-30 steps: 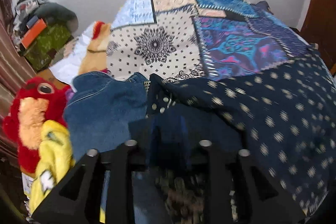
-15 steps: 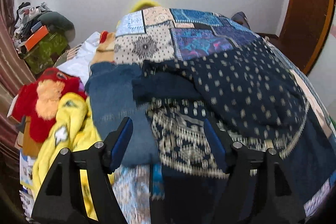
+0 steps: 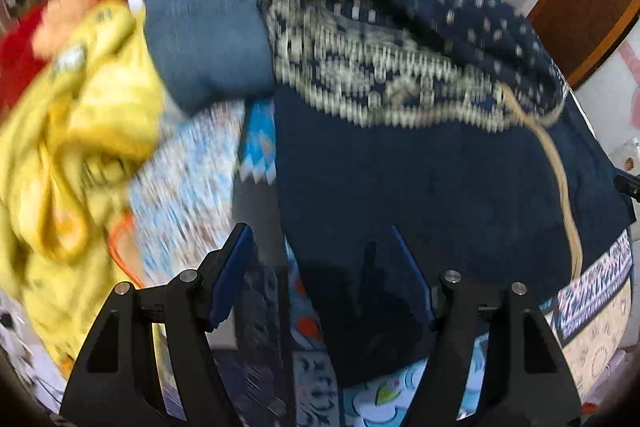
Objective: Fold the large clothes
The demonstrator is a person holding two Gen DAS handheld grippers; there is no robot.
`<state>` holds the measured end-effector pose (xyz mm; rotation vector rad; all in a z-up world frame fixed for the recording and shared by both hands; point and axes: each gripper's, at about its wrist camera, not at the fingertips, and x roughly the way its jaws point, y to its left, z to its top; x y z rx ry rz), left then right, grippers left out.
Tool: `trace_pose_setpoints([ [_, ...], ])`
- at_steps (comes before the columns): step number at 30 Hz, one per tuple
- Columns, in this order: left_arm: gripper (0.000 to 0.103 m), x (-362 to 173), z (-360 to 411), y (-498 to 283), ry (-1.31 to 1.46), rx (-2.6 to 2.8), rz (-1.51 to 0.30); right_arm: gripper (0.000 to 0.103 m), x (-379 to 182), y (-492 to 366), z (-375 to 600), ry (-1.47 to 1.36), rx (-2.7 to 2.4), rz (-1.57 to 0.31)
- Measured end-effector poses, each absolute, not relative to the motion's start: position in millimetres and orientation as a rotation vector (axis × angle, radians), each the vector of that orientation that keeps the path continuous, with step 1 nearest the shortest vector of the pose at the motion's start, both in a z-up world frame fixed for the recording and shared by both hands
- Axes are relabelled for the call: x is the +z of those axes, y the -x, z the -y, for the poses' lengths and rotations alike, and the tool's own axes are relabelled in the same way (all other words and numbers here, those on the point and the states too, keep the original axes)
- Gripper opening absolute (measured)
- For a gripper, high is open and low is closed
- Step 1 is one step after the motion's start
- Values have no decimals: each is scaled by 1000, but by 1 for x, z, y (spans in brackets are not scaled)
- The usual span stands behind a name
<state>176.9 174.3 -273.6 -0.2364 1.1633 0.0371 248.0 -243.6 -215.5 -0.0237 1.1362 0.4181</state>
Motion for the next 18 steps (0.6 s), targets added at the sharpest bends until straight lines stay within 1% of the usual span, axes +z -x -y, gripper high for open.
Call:
trace_pose_setpoints([
  [5, 69, -306, -169, -162, 423, -102, -1250, 70, -226, -238, 248, -68, 454, -1147],
  [8, 69, -308, -158, -157, 382, -96, -1227, 70, -230, -241, 248, -111, 476, -1158],
  [9, 66, -308, -156, -156, 386, -97, -1218, 67, -230, -242, 246, -118, 485, -1156],
  [10, 55, -308, -154, -156, 403, -112, -1208, 58, -231, -242, 245, -121, 498, -1154],
  [11, 46, -307, -150, -157, 410, -146, -1198, 54, -231, -243, 241, -121, 516, -1153],
  [12, 30, -305, -148, -158, 408, -170, -1189, 43, -231, -243, 237, -124, 532, -1151],
  [13, 18, -300, -145, -159, 389, -172, -1176, 35, -230, -245, 234, -128, 540, -1151],
  [14, 12, -294, -142, -162, 351, -157, -1166, 30, -230, -246, 231, -130, 548, -1148],
  [15, 12, -287, -139, -165, 313, -150, -1152, 19, -230, -246, 228, -131, 560, -1145],
  [16, 12, -279, -137, -167, 290, -148, -1132, 14, -229, -247, 224, -130, 571, -1138],
  [18, 12, -256, -131, -171, 242, -148, -1075, 12, -222, -247, 219, -102, 573, -1108],
])
